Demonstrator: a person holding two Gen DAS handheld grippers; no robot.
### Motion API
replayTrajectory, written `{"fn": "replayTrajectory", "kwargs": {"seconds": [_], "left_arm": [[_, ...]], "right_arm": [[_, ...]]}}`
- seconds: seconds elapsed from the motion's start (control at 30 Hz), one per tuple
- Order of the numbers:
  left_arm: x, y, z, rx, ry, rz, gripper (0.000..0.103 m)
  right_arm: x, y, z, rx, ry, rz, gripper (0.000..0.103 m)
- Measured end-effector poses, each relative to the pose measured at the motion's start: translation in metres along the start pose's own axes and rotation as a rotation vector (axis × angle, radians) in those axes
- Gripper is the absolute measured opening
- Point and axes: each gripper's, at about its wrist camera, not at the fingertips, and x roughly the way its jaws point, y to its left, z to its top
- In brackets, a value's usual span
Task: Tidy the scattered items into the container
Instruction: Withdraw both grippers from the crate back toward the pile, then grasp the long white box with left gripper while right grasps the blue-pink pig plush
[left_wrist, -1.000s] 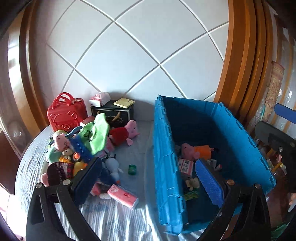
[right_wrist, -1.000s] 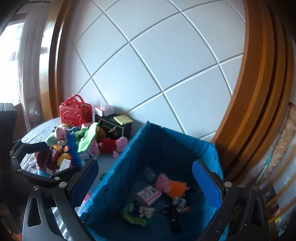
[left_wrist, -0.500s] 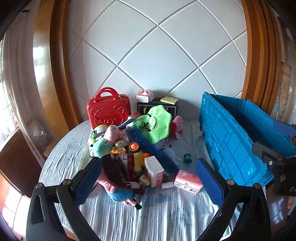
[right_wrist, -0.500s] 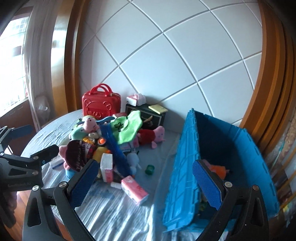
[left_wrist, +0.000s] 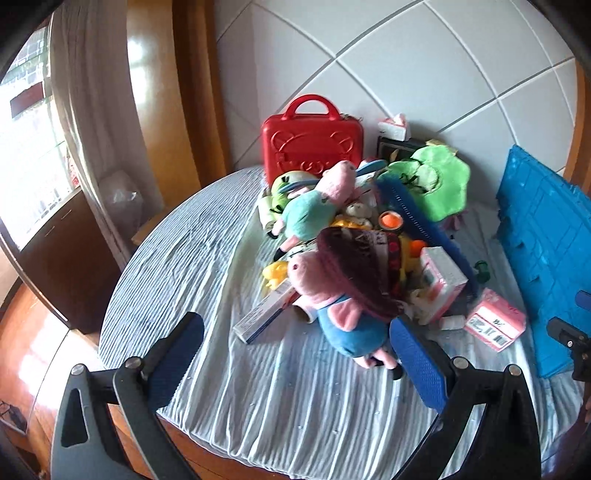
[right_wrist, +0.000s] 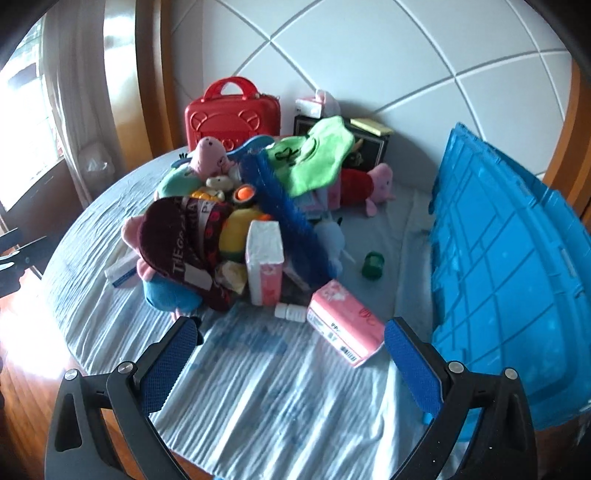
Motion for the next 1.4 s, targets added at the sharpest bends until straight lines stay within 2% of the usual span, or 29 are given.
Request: {"fn": "replayTrajectory", "kwargs": {"seconds": [0.13, 0.3, 0.43, 0.6, 0.73, 0.87, 0.97, 1.07, 1.23, 1.4], "left_arm": [[0.038, 0.015, -0.018, -0.022, 0.036, 0.037, 0.102], [0.085, 0.026, -0.037, -0.062, 0.123, 0.079, 0.102], [0.115, 0.038, -0.046, -0.079, 0.189, 0.117, 0.102], [0.14, 0.052, -0.042, -0.057, 0.219, 0.101, 0.102], [0.164, 0.064, -0.031, 0.001, 0.222, 0.041, 0.102], [0.19, 0.074, -0.02, 0.119, 0.217, -0.049, 0.102], [0.202, 0.082, -0.015, 0.193, 0.199, -0.121, 0.102], [0.214, 0.088, -0.014, 0.235, 0.206, -0.184, 0.102], [0.234, 0.087, -0.02, 0.28, 0.231, -0.26, 0.102], [0.256, 0.078, -0.021, 0.306, 0.227, -0.277, 0.102]], "right_arm": [[0.041, -0.008, -0.006, 0.045, 0.039, 0.043, 0.103], [0.084, -0.012, -0.01, 0.068, 0.069, 0.096, 0.103], [0.111, 0.001, -0.011, 0.038, 0.102, 0.134, 0.103], [0.134, 0.028, -0.012, 0.057, 0.145, 0.158, 0.103], [0.141, 0.058, -0.009, 0.085, 0.139, 0.13, 0.103], [0.14, 0.094, -0.009, 0.17, 0.114, 0.067, 0.103], [0.137, 0.126, -0.009, 0.236, 0.078, 0.031, 0.103], [0.134, 0.158, -0.009, 0.244, 0.037, -0.024, 0.103], [0.146, 0.194, -0.003, 0.228, 0.007, -0.083, 0.103], [0.17, 0.207, 0.006, 0.224, -0.022, -0.137, 0.103]]}}
